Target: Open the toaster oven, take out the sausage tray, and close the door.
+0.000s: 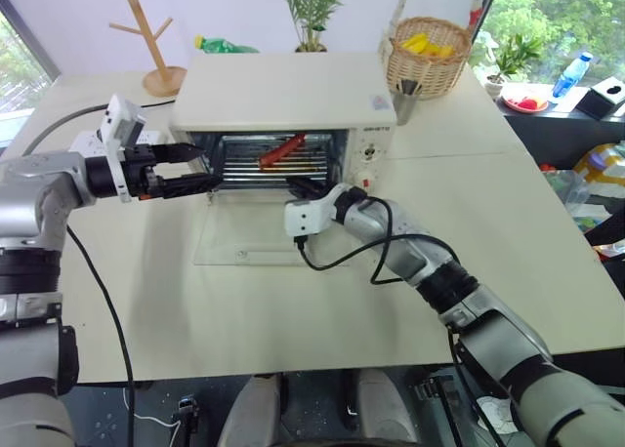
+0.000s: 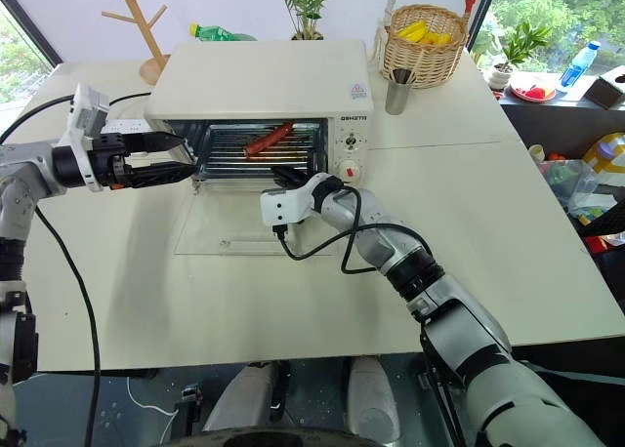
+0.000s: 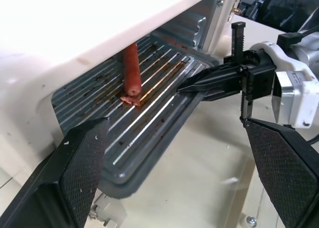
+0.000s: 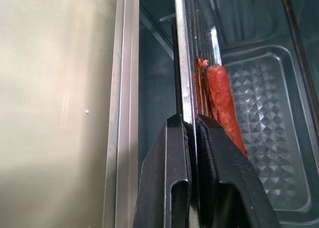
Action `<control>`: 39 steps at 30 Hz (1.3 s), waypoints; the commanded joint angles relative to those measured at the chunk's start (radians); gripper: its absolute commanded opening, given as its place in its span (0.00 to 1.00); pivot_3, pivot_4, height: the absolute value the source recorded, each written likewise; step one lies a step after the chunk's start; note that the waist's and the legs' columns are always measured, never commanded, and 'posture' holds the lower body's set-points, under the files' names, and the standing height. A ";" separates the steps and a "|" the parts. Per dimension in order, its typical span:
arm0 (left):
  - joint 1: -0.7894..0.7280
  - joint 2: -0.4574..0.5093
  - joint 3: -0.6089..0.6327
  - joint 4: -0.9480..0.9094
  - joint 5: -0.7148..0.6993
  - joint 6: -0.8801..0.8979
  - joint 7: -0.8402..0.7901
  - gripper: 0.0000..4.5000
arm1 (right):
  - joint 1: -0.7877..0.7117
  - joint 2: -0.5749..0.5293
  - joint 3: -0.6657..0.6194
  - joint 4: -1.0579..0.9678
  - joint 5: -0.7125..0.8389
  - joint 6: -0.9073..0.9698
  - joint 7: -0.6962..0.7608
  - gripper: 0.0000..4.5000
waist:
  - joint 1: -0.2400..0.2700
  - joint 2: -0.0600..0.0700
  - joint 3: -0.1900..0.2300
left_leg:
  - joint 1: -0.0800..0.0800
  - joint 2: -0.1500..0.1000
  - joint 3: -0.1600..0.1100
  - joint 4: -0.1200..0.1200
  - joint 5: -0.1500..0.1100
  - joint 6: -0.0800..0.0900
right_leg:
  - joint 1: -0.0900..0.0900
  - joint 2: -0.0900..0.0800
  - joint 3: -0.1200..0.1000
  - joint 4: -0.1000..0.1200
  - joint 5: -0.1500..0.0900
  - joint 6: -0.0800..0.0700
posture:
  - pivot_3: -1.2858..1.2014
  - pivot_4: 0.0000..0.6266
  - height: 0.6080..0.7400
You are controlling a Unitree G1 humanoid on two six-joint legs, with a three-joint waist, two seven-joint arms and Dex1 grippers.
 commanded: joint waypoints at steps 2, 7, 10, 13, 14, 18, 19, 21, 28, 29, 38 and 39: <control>-0.011 0.018 0.035 -0.022 -0.005 -0.008 0.003 1.00 | -0.024 0.008 -0.036 0.011 0.010 0.005 -0.010 0.18 | -0.001 0.000 0.000 | 0.000 0.000 0.000 0.000 0.000 0.000 | 0.000 0.000 0.000 0.000 0.000 0.000 | 0.52 0.24 1.00; -0.014 0.018 0.036 -0.018 -0.004 -0.011 0.002 1.00 | -0.044 0.010 -0.023 0.043 -0.017 -0.002 -0.026 0.56 | -0.004 0.000 0.000 | 0.000 0.001 0.000 0.000 0.000 0.000 | 0.000 0.001 0.000 0.000 0.000 0.000 | 0.52 0.24 1.00; -0.017 0.018 0.036 -0.016 -0.003 -0.012 0.002 1.00 | -0.063 0.023 -0.021 0.081 -0.018 -0.010 -0.036 0.56 | -0.006 0.000 0.000 | 0.000 0.001 0.000 0.000 0.000 0.000 | 0.000 0.001 0.000 0.000 0.000 0.000 | 0.52 0.24 1.00; -0.019 0.019 0.036 -0.017 -0.004 -0.012 0.002 1.00 | -0.098 0.046 -0.016 0.152 -0.021 -0.022 -0.059 0.56 | -0.012 0.000 0.000 | 0.000 0.001 0.000 0.000 0.000 0.000 | 0.000 0.001 0.000 0.000 0.000 -0.001 | 0.52 0.24 1.00; -0.020 0.019 0.035 -0.016 -0.003 -0.012 0.002 1.00 | -0.111 0.054 -0.014 0.179 -0.022 -0.027 -0.068 0.56 | -0.015 0.000 0.000 | 0.000 0.001 0.000 0.000 0.000 0.000 | 0.000 0.001 0.000 0.000 0.000 -0.001 | 0.52 0.24 1.00; -0.022 0.019 0.035 -0.020 -0.004 -0.011 0.003 1.00 | -0.167 0.079 -0.003 0.282 -0.036 -0.049 -0.110 0.56 | -0.025 0.000 0.000 | 0.000 0.002 0.000 0.000 0.000 0.000 | 0.000 0.002 0.000 0.000 0.001 -0.001 | 0.52 0.24 1.00; -0.021 0.020 0.036 -0.023 -0.005 -0.009 0.003 1.00 | -0.173 0.082 -0.003 0.287 -0.036 -0.052 -0.111 0.56 | -0.025 0.000 0.000 | 0.000 0.002 0.000 0.000 0.000 0.000 | 0.000 0.002 0.000 0.000 0.001 -0.001 | 0.52 0.24 1.00; -0.020 0.022 0.038 -0.025 -0.006 -0.009 0.003 1.00 | -0.178 0.084 -0.005 0.289 -0.033 -0.059 -0.112 0.56 | -0.025 0.000 0.000 | 0.000 0.003 0.000 0.000 0.000 0.000 | -0.001 0.003 0.001 0.000 0.001 -0.001 | 0.52 0.24 1.00; -0.016 0.022 0.045 -0.026 -0.007 -0.012 0.009 1.00 | -0.166 0.090 -0.006 0.274 -0.025 -0.070 -0.098 0.34 | -0.025 0.000 0.000 | 0.000 0.004 0.000 -0.001 0.000 0.000 | -0.002 0.006 0.001 0.000 0.002 -0.003 | 0.52 0.24 1.00; -0.015 0.021 0.046 -0.025 -0.007 -0.014 0.009 1.00 | -0.166 0.090 -0.006 0.271 -0.026 -0.070 -0.097 0.25 | -0.025 0.000 0.000 | 0.000 0.004 0.000 -0.001 0.000 0.000 | -0.002 0.006 0.001 0.000 0.002 -0.004 | 0.52 0.24 1.00; -0.027 0.014 0.037 0.001 0.004 -0.026 0.004 1.00 | -0.127 0.063 -0.013 0.191 -0.029 -0.068 -0.070 0.01 | -0.025 0.000 0.000 | 0.000 0.004 0.000 -0.001 0.000 0.000 | -0.002 0.007 0.001 0.000 0.003 -0.004 | 0.52 0.24 1.00; -0.031 0.013 0.033 0.008 0.007 -0.029 0.002 1.00 | -0.111 0.054 -0.014 0.161 -0.029 -0.066 -0.062 0.01 | -0.025 0.000 0.000 | 0.000 0.004 0.000 -0.001 0.000 0.000 | -0.002 0.007 0.001 0.000 0.003 -0.004 | 0.52 0.24 1.00</control>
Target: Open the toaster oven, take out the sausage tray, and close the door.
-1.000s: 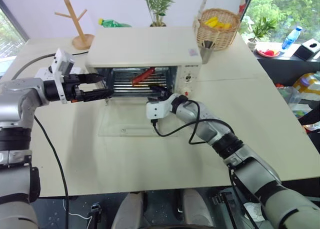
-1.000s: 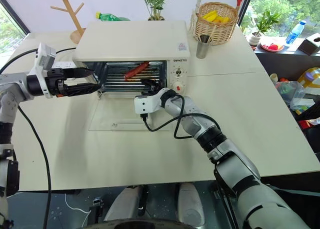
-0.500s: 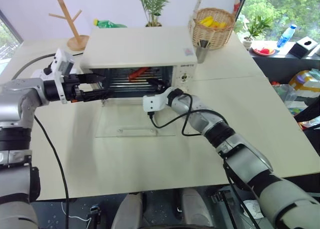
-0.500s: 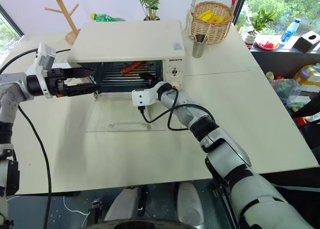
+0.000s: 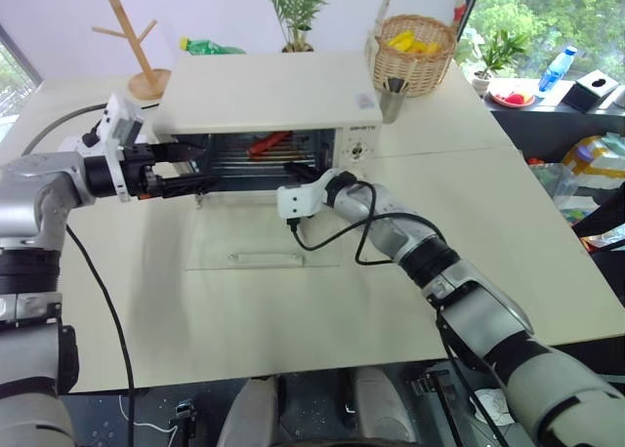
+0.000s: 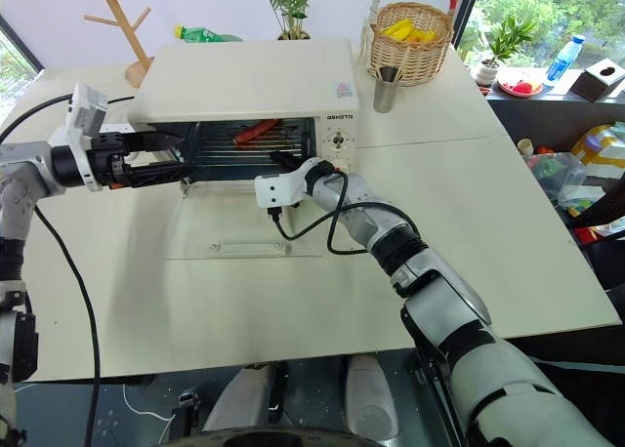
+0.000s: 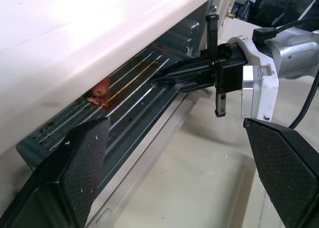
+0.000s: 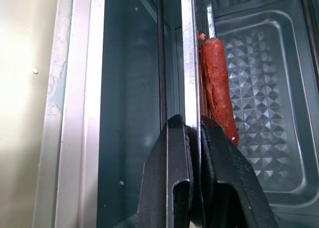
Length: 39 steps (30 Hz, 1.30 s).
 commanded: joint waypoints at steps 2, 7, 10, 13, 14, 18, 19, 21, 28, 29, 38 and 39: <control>-0.038 0.011 0.021 0.021 0.012 -0.029 -0.004 1.00 | 0.070 -0.034 -0.016 -0.164 0.009 0.002 0.038 0.01 | 0.002 0.000 0.000 | 0.000 0.000 0.000 0.000 0.000 0.000 | 0.000 0.000 0.000 0.000 0.000 0.000 | 0.52 0.24 1.00; -0.064 0.006 0.006 0.056 0.025 -0.041 -0.019 1.00 | 0.184 -0.091 -0.031 -0.349 0.007 0.025 0.090 0.01 | 0.008 0.000 0.000 | 0.000 0.000 0.000 0.001 0.000 0.000 | 0.000 0.000 0.000 0.000 0.000 0.000 | 0.52 0.24 1.00; -0.079 0.002 -0.003 0.075 0.035 -0.046 -0.032 1.00 | 0.253 -0.126 -0.045 -0.449 0.009 0.034 0.118 0.01 | 0.013 0.000 0.000 | 0.000 0.000 0.001 0.001 0.000 0.000 | 0.001 0.000 0.000 0.000 0.000 0.000 | 0.52 0.24 1.00; -0.089 0.000 -0.012 0.091 0.041 -0.051 -0.042 1.00 | 0.303 -0.157 -0.062 -0.523 0.013 0.037 0.139 0.01 | 0.022 0.000 0.000 | 0.000 0.000 0.001 0.002 0.000 0.000 | 0.001 -0.001 0.000 0.000 0.000 0.000 | 0.52 0.24 1.00; -0.092 0.000 -0.015 0.097 0.043 -0.053 -0.046 1.00 | 0.316 -0.166 -0.069 -0.543 0.016 0.038 0.144 0.01 | 0.026 0.000 0.000 | 0.000 0.000 0.002 0.002 0.000 0.000 | 0.001 -0.001 0.000 0.000 0.000 0.000 | 0.52 0.24 1.00; -0.102 -0.001 -0.025 0.111 0.048 -0.053 -0.063 1.00 | 0.354 -0.205 -0.092 -0.613 0.017 0.008 0.145 0.01 | 0.035 -0.001 0.000 | -0.001 0.000 0.002 0.002 0.000 0.000 | 0.001 -0.001 0.000 0.000 0.000 0.000 | 0.52 0.24 1.00; -0.104 -0.001 -0.026 0.114 0.050 -0.052 -0.068 1.00 | 0.362 -0.218 -0.096 -0.629 0.018 -0.008 0.143 0.01 | 0.036 -0.001 0.000 | -0.001 0.000 0.002 0.002 0.000 0.000 | 0.002 -0.001 0.000 -0.001 0.000 0.000 | 0.52 0.24 1.00; -0.107 -0.001 -0.027 0.118 0.053 -0.051 -0.075 1.00 | 0.382 -0.241 -0.105 -0.655 0.023 -0.031 0.141 0.01 | 0.036 -0.001 0.000 | -0.001 -0.001 0.001 0.002 0.000 0.000 | 0.002 -0.001 0.000 -0.001 0.000 0.000 | 0.52 0.24 1.00; -0.115 -0.004 -0.022 0.142 0.063 -0.054 -0.075 1.00 | 0.408 -0.282 -0.131 -0.689 0.014 -0.103 0.101 0.01 | 0.027 -0.001 0.000 | 0.000 0.000 0.001 0.002 0.000 0.000 | 0.002 0.001 0.000 -0.001 0.000 0.000 | 0.52 0.24 1.00; -0.115 -0.004 -0.020 0.143 0.064 -0.053 -0.076 1.00 | 0.410 -0.284 -0.136 -0.689 0.017 -0.110 0.096 0.01 | 0.027 -0.001 0.000 | 0.000 0.000 0.002 0.002 0.000 0.000 | 0.002 0.001 0.000 -0.001 0.000 0.000 | 0.52 0.24 1.00; -0.038 0.068 0.073 0.049 -0.046 0.143 -0.090 1.00 | 0.449 -0.338 -0.172 -0.698 0.056 -0.219 0.094 0.01 | 0.024 -0.002 0.000 | 0.000 0.001 0.002 0.002 0.000 0.000 | 0.002 0.001 0.000 -0.001 0.000 0.000 | 0.52 0.24 1.00; -0.014 0.086 0.100 0.031 -0.071 0.188 -0.087 1.00 | 0.457 -0.350 -0.179 -0.700 0.065 -0.234 0.095 0.01 | 0.024 -0.002 0.000 | 0.000 0.001 0.002 0.001 0.000 0.000 | 0.002 0.001 0.000 -0.001 0.000 0.000 | 0.52 0.24 1.00</control>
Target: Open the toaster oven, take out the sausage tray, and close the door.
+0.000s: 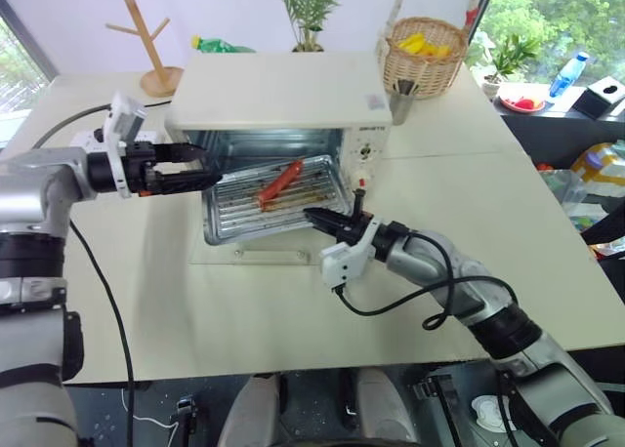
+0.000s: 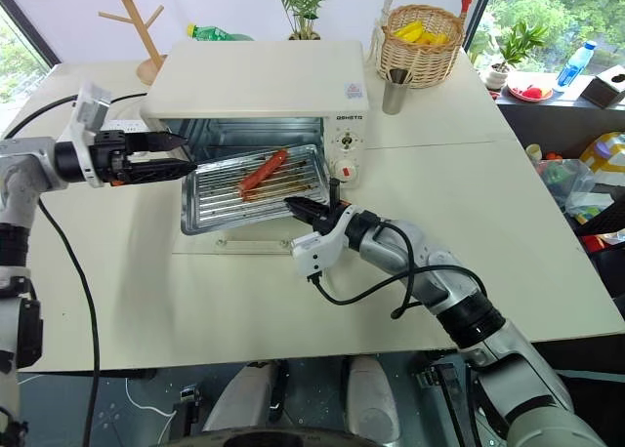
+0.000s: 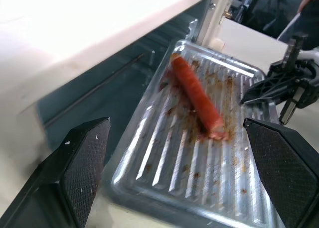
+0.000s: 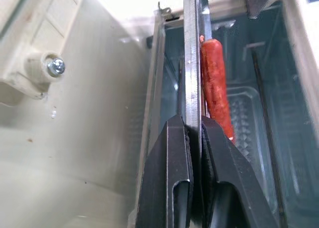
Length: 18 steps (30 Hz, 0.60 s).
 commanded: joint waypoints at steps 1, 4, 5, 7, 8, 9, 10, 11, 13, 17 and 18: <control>0.052 0.073 0.120 -0.079 -0.098 0.140 0.009 1.00 | 0.018 -0.040 -0.074 -0.042 0.039 -0.044 -0.018 0.01 | 0.000 0.000 0.000 | 0.000 0.000 0.000 0.000 0.000 0.000 | 0.000 0.000 0.000 0.000 0.000 0.000 | 0.52 0.24 1.00; 0.161 0.113 0.222 -0.156 -0.177 0.277 0.049 1.00 | 0.033 -0.073 -0.093 -0.042 0.069 -0.098 -0.011 0.01 | 0.003 0.000 0.000 | 0.000 0.001 0.000 0.000 0.000 0.000 | 0.000 0.000 0.000 0.000 0.000 0.000 | 0.52 0.24 1.00; 0.203 0.124 0.254 -0.184 -0.202 0.317 0.056 1.00 | 0.036 -0.083 -0.097 -0.040 0.076 -0.114 -0.009 0.01 | 0.002 0.000 0.000 | 0.000 0.001 0.000 0.000 0.000 0.000 | 0.000 -0.001 0.000 0.000 0.000 0.000 | 0.52 0.24 1.00; 0.271 0.131 0.326 -0.230 -0.266 0.418 0.090 1.00 | 0.040 -0.095 -0.104 -0.034 0.093 -0.138 -0.005 0.01 | 0.006 0.000 0.000 | 0.000 0.001 0.000 0.000 0.000 0.000 | 0.001 -0.002 0.000 -0.001 0.000 0.000 | 0.52 0.24 1.00; 0.294 0.127 0.356 -0.250 -0.295 0.462 0.111 1.00 | 0.042 -0.100 -0.109 -0.032 0.099 -0.146 -0.003 0.01 | 0.008 -0.001 0.000 | 0.000 0.001 0.000 0.000 0.000 0.000 | 0.001 -0.002 0.000 -0.001 0.000 0.000 | 0.52 0.24 1.00; 0.333 0.118 0.394 -0.283 -0.333 0.517 0.131 1.00 | 0.042 -0.104 -0.113 -0.029 0.109 -0.162 -0.001 0.01 | 0.008 -0.001 0.000 | 0.000 0.001 0.000 0.001 0.000 0.000 | 0.001 -0.002 0.000 -0.001 0.000 0.000 | 0.52 0.24 1.00; 0.387 0.103 0.428 -0.330 -0.370 0.565 0.147 1.00 | 0.040 -0.109 -0.115 -0.024 0.123 -0.183 0.002 0.01 | 0.006 -0.002 0.000 | 0.000 0.001 -0.001 0.001 0.000 0.000 | 0.001 -0.002 0.000 -0.001 0.000 0.000 | 0.52 0.24 1.00; 0.433 0.080 0.458 -0.372 -0.406 0.611 0.172 1.00 | 0.036 -0.114 -0.114 -0.019 0.137 -0.207 0.006 0.01 | 0.005 -0.002 0.000 | 0.000 0.001 -0.001 0.001 0.000 0.000 | 0.001 -0.002 0.000 -0.001 0.000 0.000 | 0.52 0.24 1.00; 0.496 0.018 0.497 -0.452 -0.467 0.675 0.241 1.00 | 0.030 -0.121 -0.109 -0.014 0.159 -0.242 0.017 0.01 | 0.003 -0.002 0.000 | 0.001 0.001 -0.002 0.000 0.000 0.000 | 0.001 -0.003 0.002 -0.001 0.000 0.000 | 0.52 0.24 1.00; 0.516 -0.119 0.557 -0.534 -0.589 0.807 0.400 1.00 | 0.022 -0.117 -0.106 -0.013 0.185 -0.278 0.037 0.01 | 0.007 -0.004 0.000 | 0.001 0.002 -0.002 0.001 0.000 0.000 | 0.002 -0.002 0.003 -0.001 0.000 0.000 | 0.52 0.24 1.00; 0.513 -0.151 0.569 -0.541 -0.615 0.834 0.438 1.00 | 0.021 -0.114 -0.105 -0.015 0.190 -0.283 0.043 0.01 | 0.006 -0.004 0.000 | 0.001 0.002 -0.003 0.001 0.000 0.000 | 0.002 -0.002 0.003 -0.001 0.000 0.000 | 0.52 0.24 1.00</control>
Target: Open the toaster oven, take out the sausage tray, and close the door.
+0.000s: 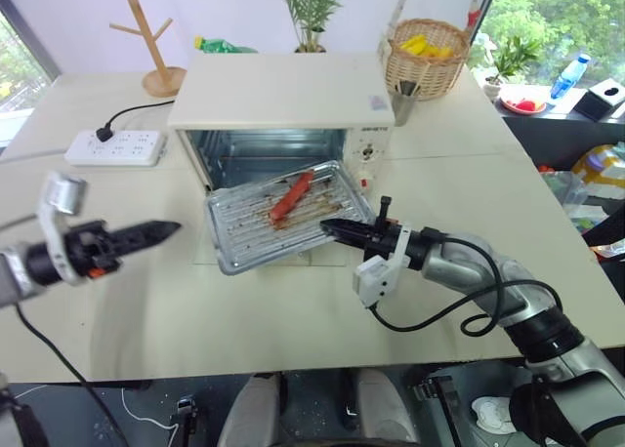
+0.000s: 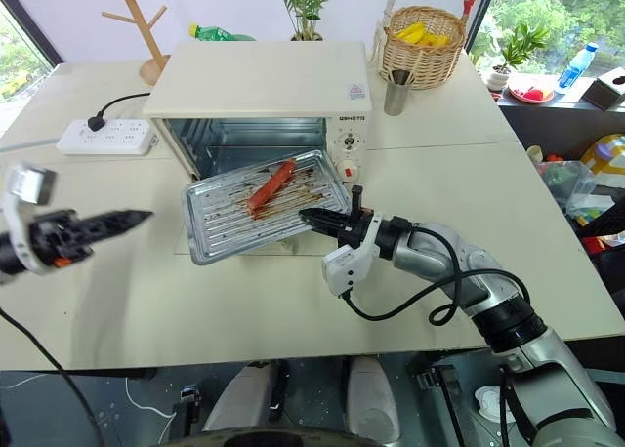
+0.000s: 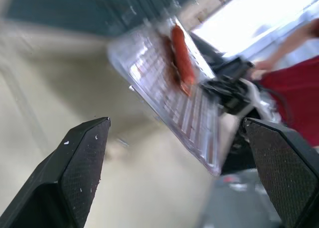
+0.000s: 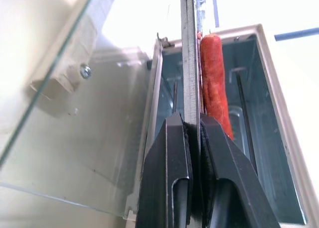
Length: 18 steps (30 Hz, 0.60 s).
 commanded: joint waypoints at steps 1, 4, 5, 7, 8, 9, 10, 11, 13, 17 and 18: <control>-0.019 -0.073 0.082 -0.060 -0.115 0.090 0.133 1.00 | -0.026 0.007 -0.025 -0.028 0.053 -0.038 0.015 0.01 | -0.001 0.000 0.000 | 0.000 0.000 0.000 0.000 0.000 0.000 | 0.000 0.000 0.000 0.000 0.000 0.000 | 0.52 0.24 1.00; -0.029 -0.146 0.106 -0.063 -0.171 0.135 0.234 1.00 | -0.022 0.009 -0.021 -0.037 0.067 -0.055 0.037 0.01 | -0.001 0.000 0.000 | 0.001 0.000 0.001 0.000 0.000 0.000 | 0.000 0.000 0.001 0.000 0.000 0.000 | 0.52 0.24 1.00; -0.036 -0.174 0.107 -0.061 -0.190 0.144 0.270 1.00 | -0.019 0.009 -0.022 -0.040 0.071 -0.055 0.044 0.01 | -0.001 0.000 0.000 | 0.001 0.000 0.001 0.000 0.000 0.000 | 0.000 0.000 0.001 0.000 0.000 0.000 | 0.52 0.24 1.00; -0.045 -0.214 0.110 -0.056 -0.228 0.156 0.331 1.00 | -0.015 0.010 -0.024 -0.046 0.076 -0.057 0.056 0.01 | -0.001 0.000 0.000 | 0.001 0.000 0.001 0.000 0.000 0.000 | 0.000 0.000 0.001 0.000 0.000 0.000 | 0.52 0.24 1.00; -0.048 -0.232 0.104 -0.054 -0.248 0.158 0.359 1.00 | -0.013 0.011 -0.025 -0.050 0.079 -0.056 0.061 0.01 | 0.000 0.000 0.000 | 0.001 0.000 0.000 0.000 0.000 0.000 | 0.000 0.000 0.001 0.000 0.000 0.000 | 0.52 0.24 1.00; -0.051 -0.251 0.098 -0.059 -0.269 0.160 0.385 1.00 | -0.012 0.012 -0.028 -0.053 0.082 -0.054 0.065 0.01 | 0.000 0.000 0.000 | 0.001 0.000 0.001 0.000 0.000 0.000 | 0.000 0.000 0.001 0.000 0.000 0.000 | 0.52 0.24 1.00; -0.057 -0.271 0.089 -0.063 -0.295 0.161 0.418 1.00 | -0.013 0.014 -0.029 -0.056 0.086 -0.051 0.069 0.01 | 0.000 -0.001 0.000 | 0.001 0.000 0.001 0.000 0.000 -0.001 | 0.000 0.000 0.001 0.000 0.000 0.000 | 0.52 0.24 1.00; -0.061 -0.286 0.082 -0.066 -0.315 0.157 0.448 1.00 | -0.014 0.017 -0.031 -0.059 0.088 -0.048 0.073 0.01 | 0.001 -0.001 0.000 | 0.001 0.000 0.001 0.000 0.000 -0.001 | 0.000 0.000 0.001 0.000 0.000 0.000 | 0.52 0.24 1.00; -0.075 -0.311 0.072 -0.044 -0.361 0.144 0.516 1.00 | -0.015 0.025 -0.031 -0.064 0.087 -0.041 0.078 0.01 | 0.001 -0.001 -0.001 | 0.001 0.000 0.001 0.000 0.000 -0.001 | 0.001 -0.001 0.002 0.000 0.000 0.000 | 0.52 0.24 1.00; -0.072 -0.318 0.034 -0.013 -0.469 0.105 0.622 1.00 | -0.008 0.036 -0.032 -0.074 0.082 -0.034 0.082 0.01 | 0.000 -0.001 -0.001 | 0.001 0.000 0.001 0.000 0.000 -0.001 | 0.000 0.000 0.002 0.000 0.000 0.000 | 0.52 0.24 1.00; -0.065 -0.313 0.020 -0.009 -0.499 0.091 0.644 1.00 | -0.007 0.038 -0.034 -0.075 0.081 -0.033 0.082 0.01 | 0.000 -0.001 -0.001 | 0.001 0.000 0.001 0.000 0.000 -0.001 | 0.000 0.000 0.002 0.000 0.000 0.000 | 0.52 0.24 1.00</control>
